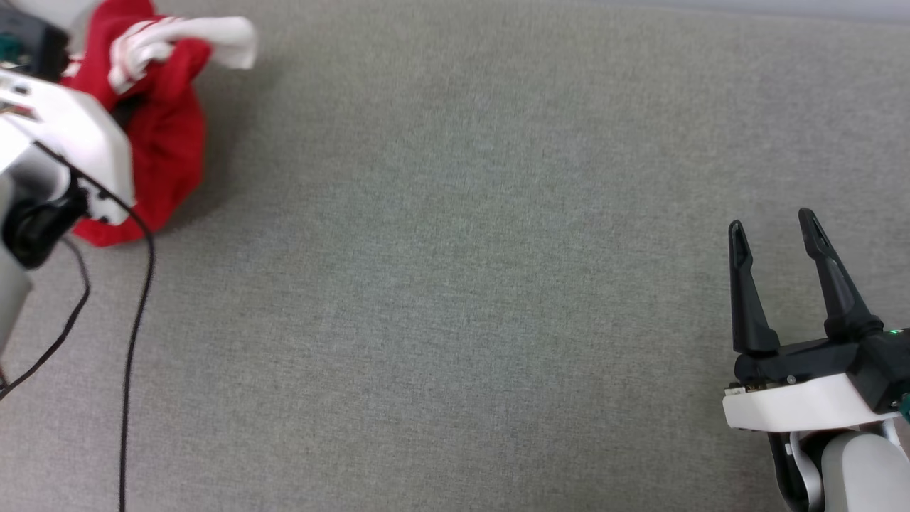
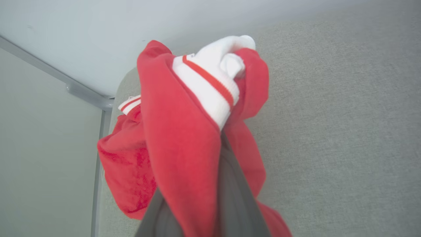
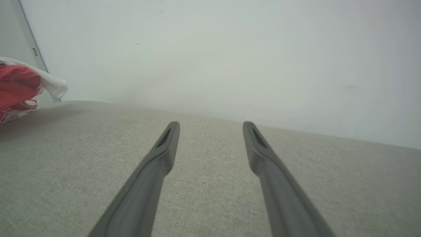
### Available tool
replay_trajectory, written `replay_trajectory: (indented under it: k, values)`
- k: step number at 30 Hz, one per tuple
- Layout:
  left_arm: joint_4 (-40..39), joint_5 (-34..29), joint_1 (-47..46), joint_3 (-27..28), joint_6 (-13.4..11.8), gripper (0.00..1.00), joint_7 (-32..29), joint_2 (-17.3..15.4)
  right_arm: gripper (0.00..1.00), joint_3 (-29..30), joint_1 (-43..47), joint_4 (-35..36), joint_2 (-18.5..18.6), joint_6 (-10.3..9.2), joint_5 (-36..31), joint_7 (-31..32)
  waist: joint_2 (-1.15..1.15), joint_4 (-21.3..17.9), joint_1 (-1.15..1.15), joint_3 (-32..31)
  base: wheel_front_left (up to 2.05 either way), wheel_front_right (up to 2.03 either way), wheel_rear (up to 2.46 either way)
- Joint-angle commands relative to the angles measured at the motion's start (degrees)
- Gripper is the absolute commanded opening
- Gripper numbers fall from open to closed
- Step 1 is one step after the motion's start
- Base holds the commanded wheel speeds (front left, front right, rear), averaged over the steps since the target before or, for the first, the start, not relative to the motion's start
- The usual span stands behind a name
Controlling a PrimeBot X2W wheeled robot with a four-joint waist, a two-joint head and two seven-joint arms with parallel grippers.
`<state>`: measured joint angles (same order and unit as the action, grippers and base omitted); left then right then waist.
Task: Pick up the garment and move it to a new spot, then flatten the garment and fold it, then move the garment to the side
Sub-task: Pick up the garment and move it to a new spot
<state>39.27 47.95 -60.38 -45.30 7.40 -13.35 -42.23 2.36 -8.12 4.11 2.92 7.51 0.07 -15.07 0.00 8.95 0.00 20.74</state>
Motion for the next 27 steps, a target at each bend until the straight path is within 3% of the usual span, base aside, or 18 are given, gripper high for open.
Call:
replay_trajectory:
  k: [1, 5, 19, 27]
  values:
    - [-1.7, -0.7, -1.7, -1.7, 0.0, 0.00, 1.1, 1.1, 1.00, -0.1, 0.9, -0.2, -0.1, -0.05, 0.6, -0.2, 0.00, -0.5, 0.00, -2.0, 0.00, 0.00, 0.00]
    - [-4.9, -1.6, -3.5, -4.8, 0.0, 0.00, 2.3, 3.2, 1.00, 0.2, 1.4, -0.3, -0.1, -0.05, 1.6, -0.2, 0.00, -2.0, 0.00, -3.7, 0.00, 0.00, 0.00]
    - [-11.4, -5.0, -5.7, -17.4, 0.0, 0.00, 6.1, 17.5, 1.00, 1.3, 2.6, 0.0, -0.1, -0.04, 4.8, -0.2, 0.00, -10.3, 0.00, -4.7, 0.00, 0.00, 0.00]
    - [-12.6, -5.2, -4.7, -23.2, 0.0, 0.00, 9.4, 23.9, 1.00, 3.5, 2.8, 0.4, -0.1, -0.04, 5.8, -0.2, 0.00, -13.3, 0.00, -3.8, 0.00, 0.00, 0.00]
